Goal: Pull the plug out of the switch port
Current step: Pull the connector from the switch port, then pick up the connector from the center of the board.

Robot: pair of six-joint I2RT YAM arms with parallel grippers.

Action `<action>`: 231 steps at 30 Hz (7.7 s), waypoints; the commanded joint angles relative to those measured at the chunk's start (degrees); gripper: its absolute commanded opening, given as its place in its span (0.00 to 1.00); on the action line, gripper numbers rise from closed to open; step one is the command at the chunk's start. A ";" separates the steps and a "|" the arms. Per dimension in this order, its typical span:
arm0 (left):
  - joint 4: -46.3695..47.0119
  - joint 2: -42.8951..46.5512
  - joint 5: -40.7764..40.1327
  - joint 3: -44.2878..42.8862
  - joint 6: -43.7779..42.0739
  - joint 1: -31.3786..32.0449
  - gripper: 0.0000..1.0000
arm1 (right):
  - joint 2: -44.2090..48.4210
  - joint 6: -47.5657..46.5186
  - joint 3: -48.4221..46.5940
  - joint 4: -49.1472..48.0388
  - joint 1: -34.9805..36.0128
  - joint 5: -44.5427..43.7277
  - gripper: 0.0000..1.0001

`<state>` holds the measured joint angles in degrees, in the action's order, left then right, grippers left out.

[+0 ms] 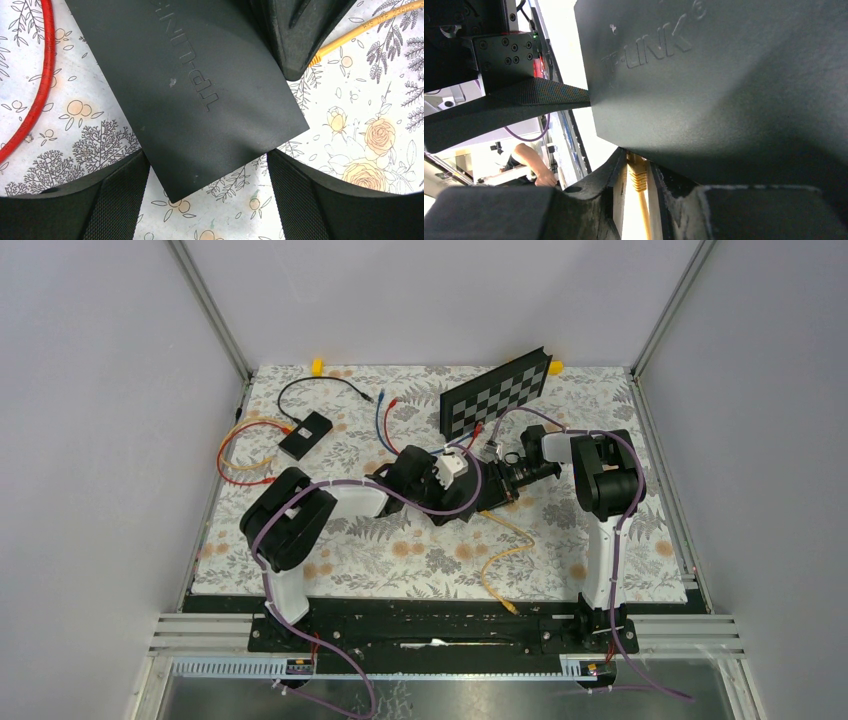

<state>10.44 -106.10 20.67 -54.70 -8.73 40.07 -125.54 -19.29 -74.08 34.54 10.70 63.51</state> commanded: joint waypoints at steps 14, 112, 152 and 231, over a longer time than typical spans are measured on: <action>1.81 5.12 -0.90 3.89 -0.11 1.51 0.98 | -2.59 -0.96 -0.52 3.15 0.56 -3.32 0.07; 6.92 -2.74 -21.28 2.22 -0.74 14.60 0.55 | -2.68 -3.38 -1.77 6.81 -0.63 -3.10 0.00; 8.68 -2.65 -30.09 3.14 -6.49 13.68 0.76 | -5.79 -8.30 -4.93 14.10 -1.56 0.27 0.00; -22.91 4.18 11.91 -20.35 0.42 21.45 0.37 | 35.57 18.21 2.72 -9.39 -9.11 -8.01 0.00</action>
<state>-13.52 -102.94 35.24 -72.40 -8.14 61.49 -92.73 -1.17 -73.08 26.96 2.81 53.17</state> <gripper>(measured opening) 0.495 0.195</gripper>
